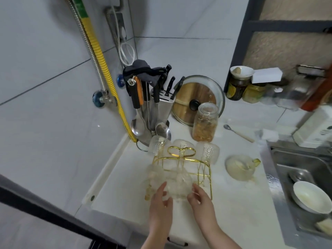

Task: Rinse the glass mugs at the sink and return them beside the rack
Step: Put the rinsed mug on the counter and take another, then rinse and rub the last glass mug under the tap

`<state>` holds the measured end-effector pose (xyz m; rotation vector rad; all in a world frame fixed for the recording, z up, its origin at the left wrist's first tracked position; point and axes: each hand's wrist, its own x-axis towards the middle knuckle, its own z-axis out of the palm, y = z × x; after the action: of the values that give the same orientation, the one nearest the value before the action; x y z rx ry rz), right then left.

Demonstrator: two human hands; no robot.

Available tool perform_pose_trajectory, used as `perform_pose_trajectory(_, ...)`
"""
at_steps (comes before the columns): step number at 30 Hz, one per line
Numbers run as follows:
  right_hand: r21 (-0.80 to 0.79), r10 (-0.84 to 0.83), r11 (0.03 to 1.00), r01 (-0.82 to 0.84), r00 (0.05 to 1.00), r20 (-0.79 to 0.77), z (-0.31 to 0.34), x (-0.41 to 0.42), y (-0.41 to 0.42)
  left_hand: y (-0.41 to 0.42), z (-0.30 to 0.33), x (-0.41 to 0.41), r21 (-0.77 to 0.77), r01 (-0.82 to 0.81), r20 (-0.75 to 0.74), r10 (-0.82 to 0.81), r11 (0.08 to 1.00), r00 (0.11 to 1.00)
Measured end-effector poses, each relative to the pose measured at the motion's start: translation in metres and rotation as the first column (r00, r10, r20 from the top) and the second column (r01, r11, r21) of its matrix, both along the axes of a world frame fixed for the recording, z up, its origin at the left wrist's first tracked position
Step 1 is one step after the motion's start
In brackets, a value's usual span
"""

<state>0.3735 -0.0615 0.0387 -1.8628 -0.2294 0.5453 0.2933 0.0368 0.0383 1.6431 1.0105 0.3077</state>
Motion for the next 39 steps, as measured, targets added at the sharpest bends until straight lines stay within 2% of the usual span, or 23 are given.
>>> perform_pose_trajectory(4, 0.002, 0.062, 0.998, -0.062, 0.996, -0.068, 0.002, -0.003, 0.0, -0.002, 0.001, -0.005, 0.006, 0.032, -0.013, -0.032, 0.999, 0.999)
perform_pose_trajectory(9, -0.017, 0.02, 1.0, -0.023, 0.99, -0.137, -0.004, -0.01, -0.008, -0.012, 0.006, -0.011, 0.027, 0.155, -0.002, -0.155, 0.988, 0.988)
perform_pose_trajectory(14, -0.062, -0.008, 0.998, 0.001, 0.994, -0.109, -0.003, -0.006, -0.034, -0.022, 0.004, -0.008, -0.021, 0.301, -0.038, -0.302, 0.953, 0.953)
perform_pose_trajectory(23, -0.169, -0.135, 0.977, 0.128, 0.991, -0.028, 0.0, 0.03, -0.113, -0.058, -0.005, 0.027, -0.024, 0.445, -0.103, -0.445, 0.895, 0.889)
perform_pose_trajectory(27, -0.163, -0.209, 0.966, 0.201, 0.977, -0.031, 0.0, 0.061, -0.144, -0.084, -0.004, 0.059, -0.014, 0.51, -0.095, -0.509, 0.86, 0.855)
perform_pose_trajectory(33, -0.155, -0.263, 0.954, 0.258, 0.965, -0.012, -0.001, 0.139, -0.183, -0.114, 0.002, 0.131, -0.006, 0.489, -0.046, -0.489, 0.872, 0.871)
perform_pose_trajectory(36, -0.151, -0.241, 0.96, 0.237, 0.971, -0.008, 0.003, 0.188, -0.193, -0.121, 0.002, 0.176, 0.066, 0.48, -0.088, -0.474, 0.875, 0.876)
perform_pose_trajectory(39, -0.194, -0.169, 0.966, 0.169, 0.985, 0.015, -0.001, 0.228, -0.194, -0.128, -0.006, 0.207, 0.064, 0.441, -0.155, -0.428, 0.895, 0.89)
